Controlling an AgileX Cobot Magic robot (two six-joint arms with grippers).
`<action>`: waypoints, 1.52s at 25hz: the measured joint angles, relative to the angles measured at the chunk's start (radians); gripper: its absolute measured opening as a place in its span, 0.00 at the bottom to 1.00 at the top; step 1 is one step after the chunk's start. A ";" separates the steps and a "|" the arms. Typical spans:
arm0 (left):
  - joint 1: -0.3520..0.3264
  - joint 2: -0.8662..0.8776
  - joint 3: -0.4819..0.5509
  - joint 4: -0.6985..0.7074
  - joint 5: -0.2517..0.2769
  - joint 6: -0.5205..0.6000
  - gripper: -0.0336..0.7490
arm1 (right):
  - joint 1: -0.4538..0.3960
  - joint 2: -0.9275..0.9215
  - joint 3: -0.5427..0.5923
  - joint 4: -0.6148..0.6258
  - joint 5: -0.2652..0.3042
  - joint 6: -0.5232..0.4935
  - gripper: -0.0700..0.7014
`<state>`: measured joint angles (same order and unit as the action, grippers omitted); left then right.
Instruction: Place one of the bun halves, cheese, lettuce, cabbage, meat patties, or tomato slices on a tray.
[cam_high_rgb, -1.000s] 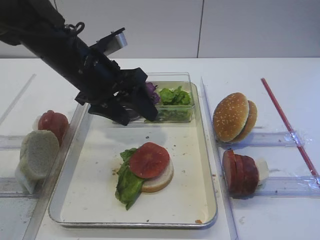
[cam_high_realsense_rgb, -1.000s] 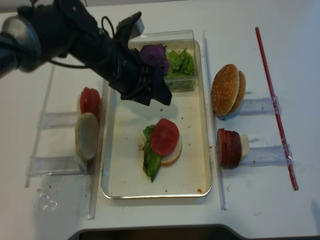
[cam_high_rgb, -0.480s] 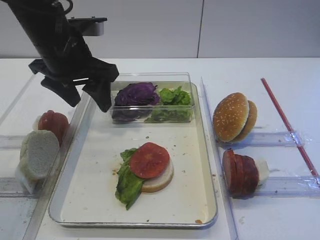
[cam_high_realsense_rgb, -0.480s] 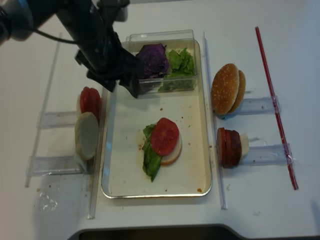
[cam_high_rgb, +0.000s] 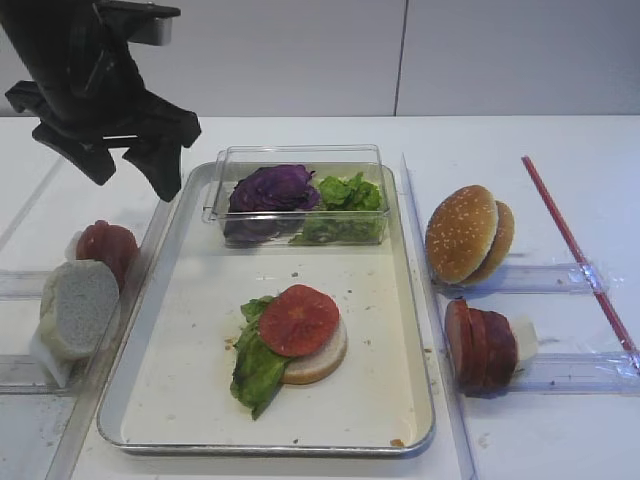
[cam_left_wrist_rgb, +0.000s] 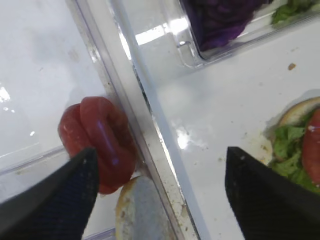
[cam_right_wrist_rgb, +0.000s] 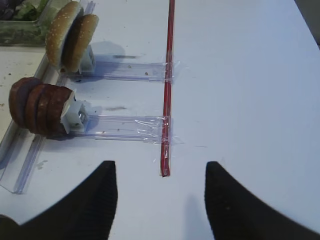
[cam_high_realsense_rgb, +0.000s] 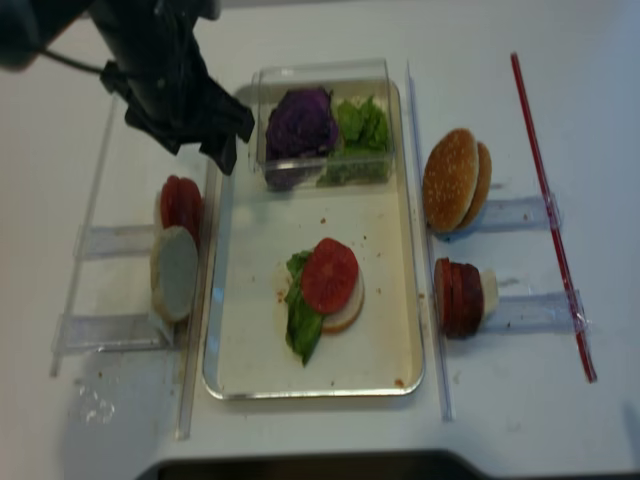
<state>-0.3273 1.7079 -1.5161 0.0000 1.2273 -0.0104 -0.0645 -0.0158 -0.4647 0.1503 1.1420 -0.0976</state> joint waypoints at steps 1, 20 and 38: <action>0.009 -0.006 -0.001 -0.009 0.003 0.000 0.66 | 0.000 0.000 0.000 0.000 0.000 0.000 0.63; 0.263 -0.311 0.210 0.010 0.009 0.010 0.66 | 0.000 0.000 0.000 0.000 -0.002 0.000 0.63; 0.263 -0.920 0.702 -0.035 0.009 0.045 0.66 | 0.000 0.000 0.000 0.000 -0.002 0.000 0.63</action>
<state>-0.0648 0.7878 -0.8144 -0.0352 1.2366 0.0343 -0.0645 -0.0158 -0.4647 0.1503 1.1400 -0.0976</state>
